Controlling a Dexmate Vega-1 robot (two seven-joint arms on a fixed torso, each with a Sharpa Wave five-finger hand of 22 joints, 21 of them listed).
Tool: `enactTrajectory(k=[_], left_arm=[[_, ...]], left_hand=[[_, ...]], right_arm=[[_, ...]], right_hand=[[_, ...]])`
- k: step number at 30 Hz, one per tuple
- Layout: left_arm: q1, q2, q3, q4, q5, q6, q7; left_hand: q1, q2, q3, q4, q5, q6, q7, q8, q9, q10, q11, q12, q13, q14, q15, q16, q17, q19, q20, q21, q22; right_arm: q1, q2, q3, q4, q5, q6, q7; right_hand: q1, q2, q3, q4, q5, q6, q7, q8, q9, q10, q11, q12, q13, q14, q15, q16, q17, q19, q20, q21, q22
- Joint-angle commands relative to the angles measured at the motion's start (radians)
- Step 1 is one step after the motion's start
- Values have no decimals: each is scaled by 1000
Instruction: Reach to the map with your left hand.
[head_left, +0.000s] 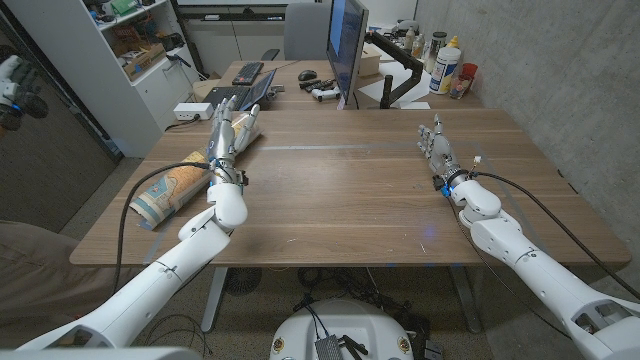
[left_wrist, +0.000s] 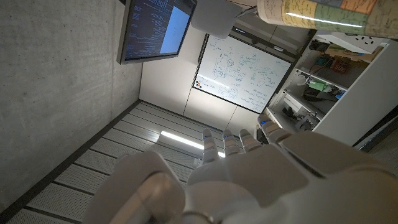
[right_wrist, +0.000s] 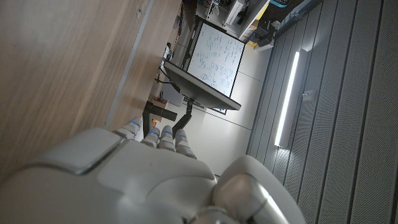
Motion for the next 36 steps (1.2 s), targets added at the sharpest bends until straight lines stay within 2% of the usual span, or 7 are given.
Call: enactTrajectory(k=[1, 4, 7, 23, 32, 36], left_arm=[[-14, 11, 22, -10, 95, 122, 43], [-35, 13, 50, 20, 165, 157, 93], [-46, 15, 63, 23, 192, 205, 90], [-65, 17, 46, -17, 133, 360, 10], [-82, 31, 39, -1, 89, 370, -17], [-84, 46, 40, 11, 73, 347, -26]], left_hand=[[13, 0, -1, -6, -1, 6, -2, 3, 3, 6, -6, 4, 4, 0, 0, 7, 4, 3, 0, 7, 1], [19, 1, 1, -8, -1, 15, -3, 7, 3, 11, -6, 6, 4, 5, -2, 8, 4, 9, 2, 9, 1], [29, 3, 4, -13, -1, 33, -5, 13, 2, 31, -10, 13, 4, 23, -5, 14, 4, 21, 1, 13, 1], [41, 6, 7, -17, -2, 31, 1, 9, 2, 28, -3, 10, 4, 11, 3, 7, 4, 15, 6, 9, 1], [43, 7, 7, -18, -2, 32, 4, 9, 2, 29, -1, 9, 4, 12, 4, 7, 4, 16, 9, 9, 1], [43, 7, 7, -17, -3, 28, 4, 7, 2, 27, 0, 8, 4, 11, 6, 7, 4, 16, 8, 9, 1]], right_arm=[[-1, 3, 0, -1, -9, 6, -12], [-2, 2, 1, -2, -10, 7, -13], [-4, 0, 1, -7, -13, 5, -17], [-6, -6, -1, -14, -18, -12, -28], [0, -6, -7, -18, -20, -33, -33], [7, -5, -10, -16, -22, -38, -33]], right_hand=[[2, 8, -5, -1, 7, -1, 1, 6, 3, -11, 0, -3, 4, -27, -6, -3, 1, -2, -9, 7, 4], [2, 8, -5, -1, 7, 0, 1, 7, 3, -11, 1, -3, 4, -27, -6, -3, 1, -2, -9, 7, 4], [2, 9, -5, -1, 7, 0, 1, 7, 3, -12, 1, -3, 4, -28, -6, -3, 1, -2, -9, 7, 4], [3, 10, -5, -1, 8, -1, -1, 7, 3, -12, 1, -3, 4, -28, -6, -3, 1, -4, -7, 7, 4], [3, 11, -6, -1, 8, -2, -1, 6, 3, -12, 1, -3, 4, -29, -6, -3, 1, -6, -5, 7, 4], [3, 11, -6, -1, 8, -2, -1, 6, 3, -13, 1, -3, 4, -30, -6, -3, 1, -6, -4, 7, 4]])
